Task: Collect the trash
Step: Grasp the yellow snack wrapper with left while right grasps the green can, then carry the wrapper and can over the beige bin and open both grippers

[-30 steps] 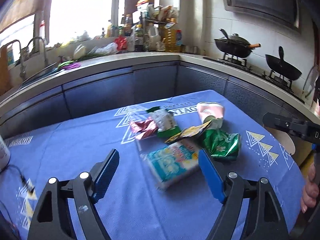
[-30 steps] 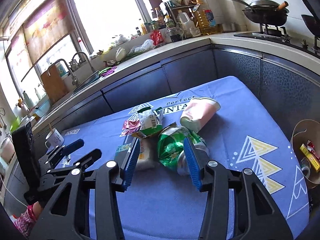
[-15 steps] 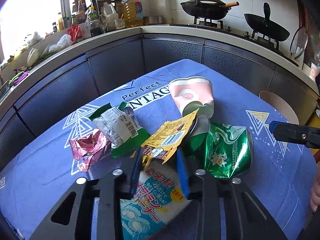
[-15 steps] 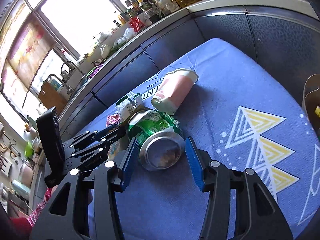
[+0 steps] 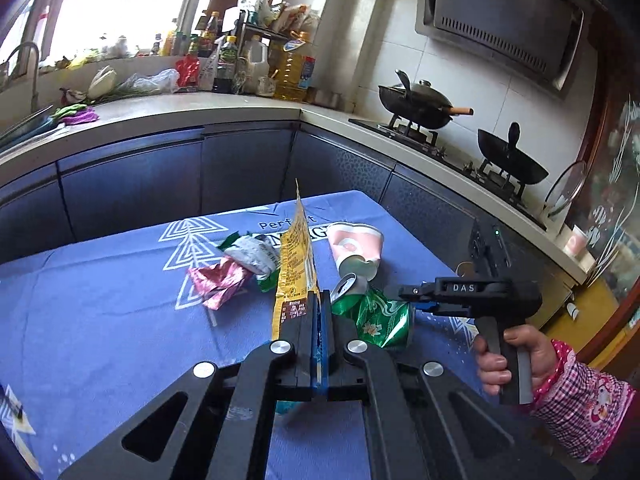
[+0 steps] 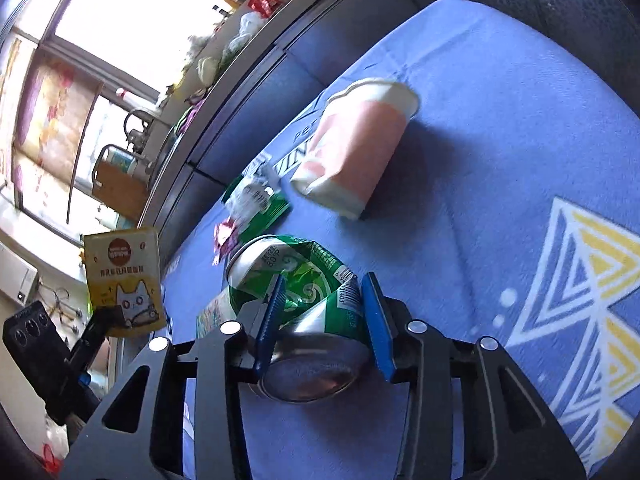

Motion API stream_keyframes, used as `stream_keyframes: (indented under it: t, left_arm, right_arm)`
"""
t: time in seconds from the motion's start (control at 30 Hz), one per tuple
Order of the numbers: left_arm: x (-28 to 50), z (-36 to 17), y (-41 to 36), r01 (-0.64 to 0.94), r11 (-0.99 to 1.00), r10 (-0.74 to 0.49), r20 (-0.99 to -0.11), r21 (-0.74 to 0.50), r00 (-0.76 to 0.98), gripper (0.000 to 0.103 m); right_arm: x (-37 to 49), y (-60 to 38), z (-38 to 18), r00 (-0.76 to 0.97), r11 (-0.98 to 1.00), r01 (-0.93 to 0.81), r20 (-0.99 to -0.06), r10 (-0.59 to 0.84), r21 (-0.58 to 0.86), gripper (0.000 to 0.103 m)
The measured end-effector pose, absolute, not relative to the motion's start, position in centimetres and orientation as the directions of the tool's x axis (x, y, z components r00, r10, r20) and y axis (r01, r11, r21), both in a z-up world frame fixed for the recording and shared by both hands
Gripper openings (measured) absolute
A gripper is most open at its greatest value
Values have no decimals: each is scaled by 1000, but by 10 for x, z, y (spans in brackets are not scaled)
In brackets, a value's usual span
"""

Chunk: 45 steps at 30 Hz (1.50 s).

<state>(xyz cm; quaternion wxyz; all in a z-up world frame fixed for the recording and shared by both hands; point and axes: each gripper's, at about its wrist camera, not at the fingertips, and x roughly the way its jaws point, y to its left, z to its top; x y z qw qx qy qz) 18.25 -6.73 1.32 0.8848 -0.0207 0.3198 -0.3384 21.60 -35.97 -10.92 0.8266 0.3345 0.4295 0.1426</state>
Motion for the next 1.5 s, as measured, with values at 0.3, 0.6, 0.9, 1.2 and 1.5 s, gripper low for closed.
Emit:
stream_keyframes:
  t: [0.3,0.6,0.9,1.2,1.5]
  left_arm:
    - [125,-26,17,445,838,-538,-612,-316,580,1]
    - [75,-47,58,384,836,-547,-640,-391,540,1]
    - [19,-65,43,442,759,-641,-667,-478,379,1]
    - [19,-74,-3,482,722,-673,-667,-497,320,1]
    - [28,-77,-6,479,742,-650,-680,-470,340,2]
  right_arm:
    - [120,-269,-113,518,734,-63,-606,603,676,10]
    - [77,-279,-112,543,725,-21,-601,587,689,36]
    - [71,-294,-122,540,689,1,-580,610,725,36]
    - [46,-280,-128,484,671,-29,-577,658,741,36]
    - [31,-259,-129,434,664,-114,-564,703,739,36]
